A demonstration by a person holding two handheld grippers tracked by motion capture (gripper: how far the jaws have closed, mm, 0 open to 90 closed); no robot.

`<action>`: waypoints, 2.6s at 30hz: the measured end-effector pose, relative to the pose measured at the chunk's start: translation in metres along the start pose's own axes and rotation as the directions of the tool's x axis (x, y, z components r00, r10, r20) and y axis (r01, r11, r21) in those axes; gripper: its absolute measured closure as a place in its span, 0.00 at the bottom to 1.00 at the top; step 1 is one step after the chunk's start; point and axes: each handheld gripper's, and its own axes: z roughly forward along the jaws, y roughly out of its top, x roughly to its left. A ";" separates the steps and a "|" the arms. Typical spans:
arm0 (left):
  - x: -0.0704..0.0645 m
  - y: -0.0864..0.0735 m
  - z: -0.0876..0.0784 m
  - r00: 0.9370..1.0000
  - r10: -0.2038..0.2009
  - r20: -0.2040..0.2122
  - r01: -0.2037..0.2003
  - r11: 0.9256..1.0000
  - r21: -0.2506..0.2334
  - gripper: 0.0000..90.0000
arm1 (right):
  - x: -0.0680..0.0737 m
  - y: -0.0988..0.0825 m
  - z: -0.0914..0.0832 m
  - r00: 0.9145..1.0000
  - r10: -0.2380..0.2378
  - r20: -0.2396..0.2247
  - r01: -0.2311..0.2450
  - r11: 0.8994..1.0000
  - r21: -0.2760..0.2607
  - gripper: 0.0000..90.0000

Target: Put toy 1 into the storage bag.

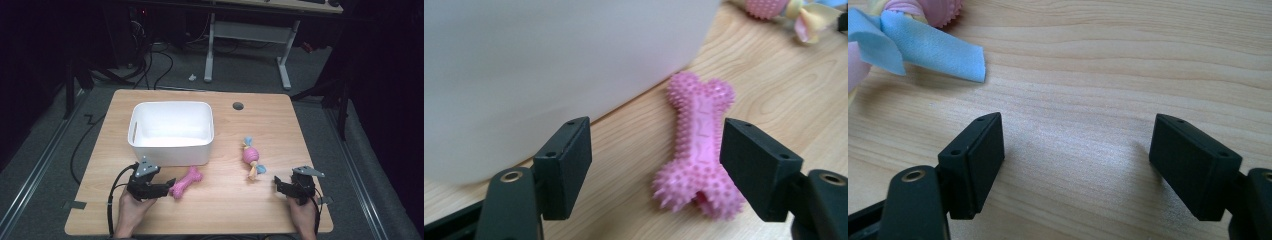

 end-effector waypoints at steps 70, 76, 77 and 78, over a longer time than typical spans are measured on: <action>-0.022 0.016 0.051 0.990 0.102 0.101 -0.126 0.951 0.281 0.65 | 0.001 0.000 0.000 1.000 -0.007 -0.008 0.007 1.000 -0.001 0.24; -0.020 0.018 0.036 0.991 0.089 0.096 -0.111 0.961 0.254 0.65 | 0.001 0.000 0.000 1.000 -0.006 -0.007 0.006 1.000 -0.002 0.24; -0.020 0.019 0.034 0.991 0.090 0.094 -0.111 0.961 0.252 0.65 | 0.001 0.000 0.000 1.000 -0.006 -0.008 0.006 1.000 -0.002 0.24; -0.020 0.019 0.034 0.991 0.090 0.094 -0.111 0.961 0.252 0.65 | 0.001 0.000 0.000 1.000 -0.006 -0.008 0.006 1.000 -0.002 0.24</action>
